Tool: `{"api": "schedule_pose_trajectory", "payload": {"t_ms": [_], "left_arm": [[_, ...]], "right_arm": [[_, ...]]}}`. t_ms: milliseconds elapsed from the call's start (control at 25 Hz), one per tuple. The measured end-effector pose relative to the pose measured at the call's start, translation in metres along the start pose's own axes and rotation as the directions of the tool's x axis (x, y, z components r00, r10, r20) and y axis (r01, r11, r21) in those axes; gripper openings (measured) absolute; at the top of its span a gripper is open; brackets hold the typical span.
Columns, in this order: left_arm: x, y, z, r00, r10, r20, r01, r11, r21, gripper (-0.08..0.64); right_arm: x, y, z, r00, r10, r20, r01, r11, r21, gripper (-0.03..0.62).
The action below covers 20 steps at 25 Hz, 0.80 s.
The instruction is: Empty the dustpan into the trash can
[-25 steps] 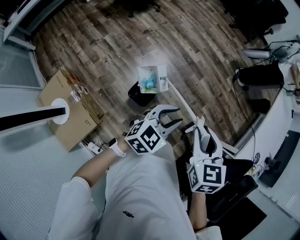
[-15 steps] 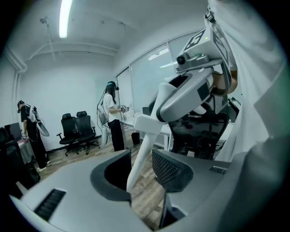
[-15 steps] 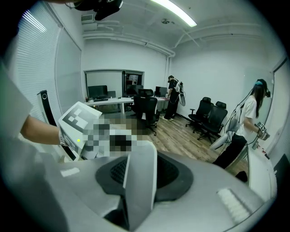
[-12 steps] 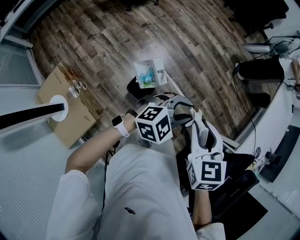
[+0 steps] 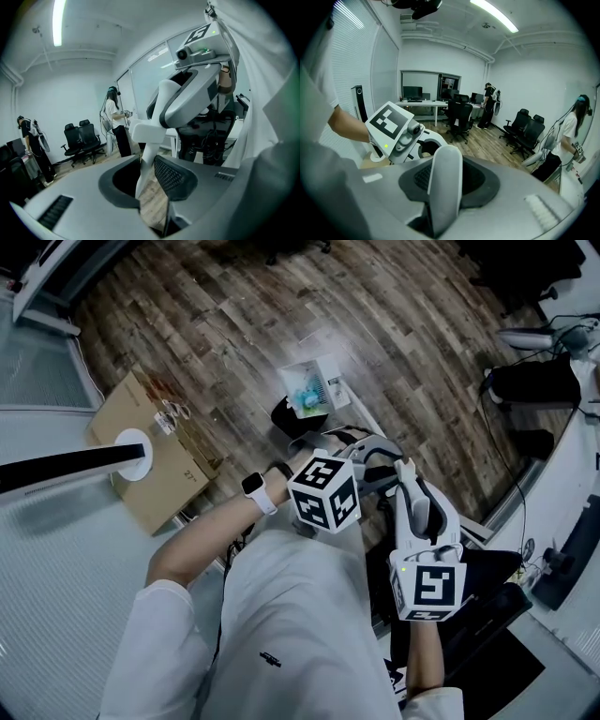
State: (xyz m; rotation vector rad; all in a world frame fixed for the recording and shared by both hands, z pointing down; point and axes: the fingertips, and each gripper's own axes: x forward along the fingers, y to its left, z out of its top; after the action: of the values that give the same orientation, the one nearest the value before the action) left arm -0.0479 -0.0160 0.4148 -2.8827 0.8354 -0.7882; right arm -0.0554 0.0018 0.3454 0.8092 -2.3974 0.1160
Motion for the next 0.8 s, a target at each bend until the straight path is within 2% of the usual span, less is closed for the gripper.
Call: {"api": "schedule_pose_trajectory", "payload": {"t_ms": [280, 480, 640, 800], "left_arm": [[-0.019, 0.000, -0.005, 0.994, 0.106, 0.008, -0.106, 0.994, -0.024, 0.100], [-0.031, -0.001, -0.009, 0.978, 0.206, 0.024, -0.204, 0.977, -0.060, 0.101], [-0.041, -0.002, -0.015, 0.962, 0.270, 0.027, -0.267, 0.959, -0.094, 0.103], [-0.049, -0.004, -0.021, 0.949, 0.316, 0.019, -0.311, 0.943, -0.116, 0.106]], "right_arm": [[0.001, 0.024, 0.012, 0.997, 0.073, 0.033, -0.067, 0.985, -0.156, 0.115], [0.000, 0.040, 0.012, 0.993, 0.119, 0.023, -0.107, 0.949, -0.296, 0.115], [0.000, 0.052, 0.010, 0.990, 0.142, 0.017, -0.125, 0.920, -0.372, 0.115], [0.001, 0.064, 0.009, 0.985, 0.163, 0.049, -0.127, 0.896, -0.425, 0.115]]}}
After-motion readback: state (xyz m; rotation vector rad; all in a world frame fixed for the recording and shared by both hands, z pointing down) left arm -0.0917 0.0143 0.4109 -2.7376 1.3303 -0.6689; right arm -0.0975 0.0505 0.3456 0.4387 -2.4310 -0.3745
